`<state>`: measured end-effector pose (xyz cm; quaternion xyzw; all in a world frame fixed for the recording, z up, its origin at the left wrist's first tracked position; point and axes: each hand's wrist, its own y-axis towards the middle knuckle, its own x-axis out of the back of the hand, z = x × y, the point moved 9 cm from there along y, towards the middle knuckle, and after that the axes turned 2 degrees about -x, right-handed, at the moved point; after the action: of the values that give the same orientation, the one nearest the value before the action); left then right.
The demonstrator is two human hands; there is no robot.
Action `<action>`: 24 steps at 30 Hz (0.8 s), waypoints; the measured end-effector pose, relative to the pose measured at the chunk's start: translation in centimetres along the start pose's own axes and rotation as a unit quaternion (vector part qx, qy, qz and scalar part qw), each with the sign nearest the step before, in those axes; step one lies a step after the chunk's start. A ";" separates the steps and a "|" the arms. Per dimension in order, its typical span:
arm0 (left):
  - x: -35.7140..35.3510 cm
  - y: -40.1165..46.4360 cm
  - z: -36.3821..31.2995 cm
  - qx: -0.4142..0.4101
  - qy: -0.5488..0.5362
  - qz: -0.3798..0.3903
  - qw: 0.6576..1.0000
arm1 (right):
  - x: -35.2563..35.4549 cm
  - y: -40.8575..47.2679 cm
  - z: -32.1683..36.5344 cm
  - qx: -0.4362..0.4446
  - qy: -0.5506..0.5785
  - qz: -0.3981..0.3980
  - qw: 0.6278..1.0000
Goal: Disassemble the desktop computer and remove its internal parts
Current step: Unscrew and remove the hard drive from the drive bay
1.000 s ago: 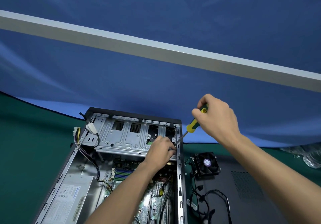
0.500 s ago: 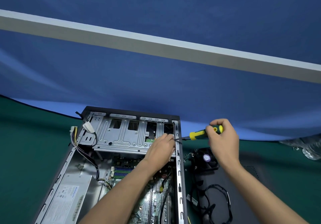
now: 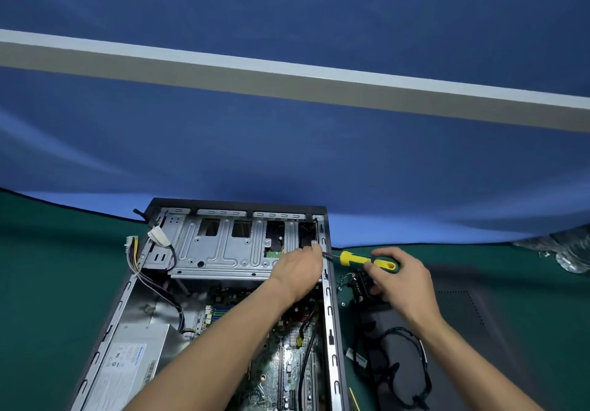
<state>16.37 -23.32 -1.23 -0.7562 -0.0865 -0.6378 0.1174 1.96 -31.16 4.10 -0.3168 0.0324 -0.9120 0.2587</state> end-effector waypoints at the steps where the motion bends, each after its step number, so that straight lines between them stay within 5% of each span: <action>1: -0.1 0.0 0.0 0.010 -0.006 0.005 1.000 | 0.0 0.2 0.0 -0.001 -0.007 0.009 1.000; 8: -0.1 -0.3 0.1 0.067 -0.036 0.001 0.997 | -0.1 0.7 0.0 0.010 -0.060 0.044 0.997; 24: -0.3 0.4 1.2 0.020 -0.107 0.083 0.991 | -1.2 0.4 -2.2 -0.006 -0.041 0.044 0.998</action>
<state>17.55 -23.33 -1.77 -0.8220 -0.0484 -0.5396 0.1754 1.64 -31.11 1.58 -0.3540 0.0414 -0.8856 0.2979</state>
